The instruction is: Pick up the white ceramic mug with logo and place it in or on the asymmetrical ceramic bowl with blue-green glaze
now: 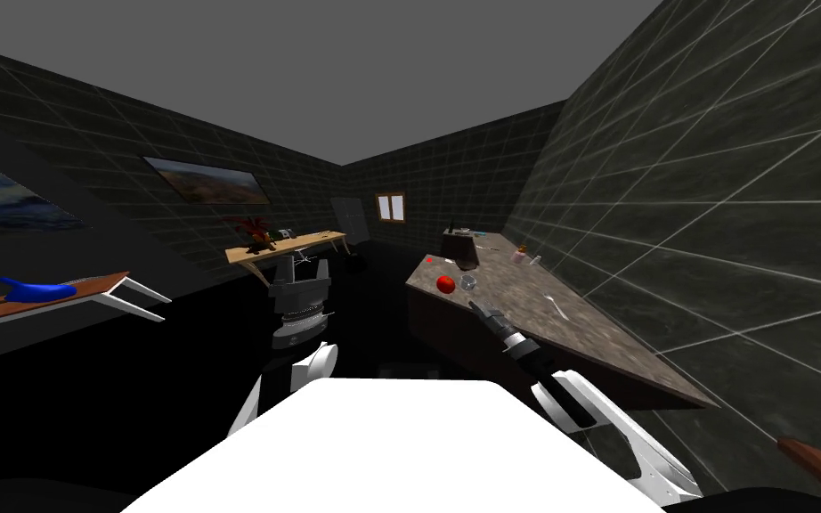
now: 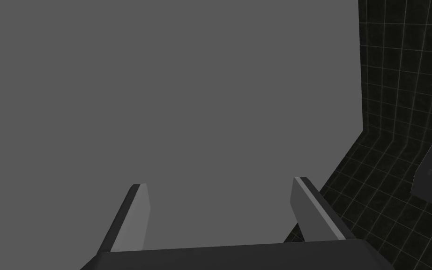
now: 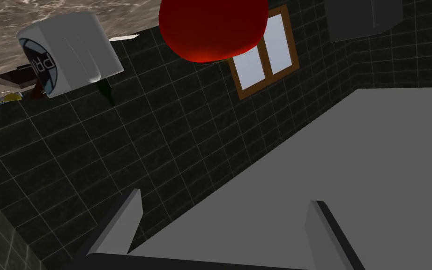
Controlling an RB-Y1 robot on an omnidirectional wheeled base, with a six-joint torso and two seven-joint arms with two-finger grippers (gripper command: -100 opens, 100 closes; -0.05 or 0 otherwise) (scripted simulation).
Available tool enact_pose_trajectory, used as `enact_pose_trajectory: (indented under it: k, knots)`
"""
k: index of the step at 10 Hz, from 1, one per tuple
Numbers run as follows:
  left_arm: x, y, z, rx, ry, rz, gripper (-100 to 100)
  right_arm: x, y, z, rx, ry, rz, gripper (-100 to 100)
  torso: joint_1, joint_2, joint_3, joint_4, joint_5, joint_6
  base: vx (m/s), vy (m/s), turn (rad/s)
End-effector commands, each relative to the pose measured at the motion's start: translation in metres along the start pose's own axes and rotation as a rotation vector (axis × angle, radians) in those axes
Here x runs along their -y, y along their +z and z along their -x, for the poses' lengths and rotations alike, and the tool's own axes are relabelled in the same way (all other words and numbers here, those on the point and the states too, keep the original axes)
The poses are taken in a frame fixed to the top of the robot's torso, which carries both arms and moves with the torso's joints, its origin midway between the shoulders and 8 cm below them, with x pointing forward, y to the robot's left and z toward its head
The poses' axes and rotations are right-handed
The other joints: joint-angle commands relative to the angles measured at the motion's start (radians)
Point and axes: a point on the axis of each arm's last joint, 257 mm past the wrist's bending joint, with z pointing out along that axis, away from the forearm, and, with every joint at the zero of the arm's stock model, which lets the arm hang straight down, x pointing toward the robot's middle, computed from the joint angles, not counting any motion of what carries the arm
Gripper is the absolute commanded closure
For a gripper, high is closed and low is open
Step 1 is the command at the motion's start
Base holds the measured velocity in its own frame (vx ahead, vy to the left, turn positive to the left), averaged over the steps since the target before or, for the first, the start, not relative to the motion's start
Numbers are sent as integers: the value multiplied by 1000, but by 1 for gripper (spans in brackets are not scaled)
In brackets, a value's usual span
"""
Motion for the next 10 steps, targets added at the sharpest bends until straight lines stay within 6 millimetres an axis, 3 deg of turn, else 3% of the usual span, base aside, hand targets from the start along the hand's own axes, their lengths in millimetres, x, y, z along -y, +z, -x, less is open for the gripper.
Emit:
enact_pose_trajectory:
  k: [1,2,3,5,8,9,10]
  knots:
    - [0,0,0,0,0,0,0,26,-10,-12,-66,-91,-37,-100,0,0,0,0,0,0,28,115,99]
    - [0,0,0,0,0,0,0,26,-10,-12,-69,-96,-34,-100,0,0,0,0,0,0,23,84,62]
    - [0,0,0,0,0,0,0,47,-19,-23,-127,-174,-61,-100,-2,1,1,0,0,0,36,77,136]
    - [0,0,0,0,0,0,0,68,-29,-33,-189,-255,-83,-100,-1,0,0,0,0,0,37,101,117]
    - [0,0,0,0,0,0,0,129,-64,-55,-362,-479,-138,-100,-1,-1,-1,0,0,0,63,100,155]
    - [0,0,0,0,0,0,0,130,-64,-54,-367,-488,-135,-100,-1,-2,-1,0,0,0,53,76,36]
    - [0,0,0,0,0,0,0,150,-76,-56,-423,-564,-148,-100,-2,-1,0,0,0,0,49,71,94]
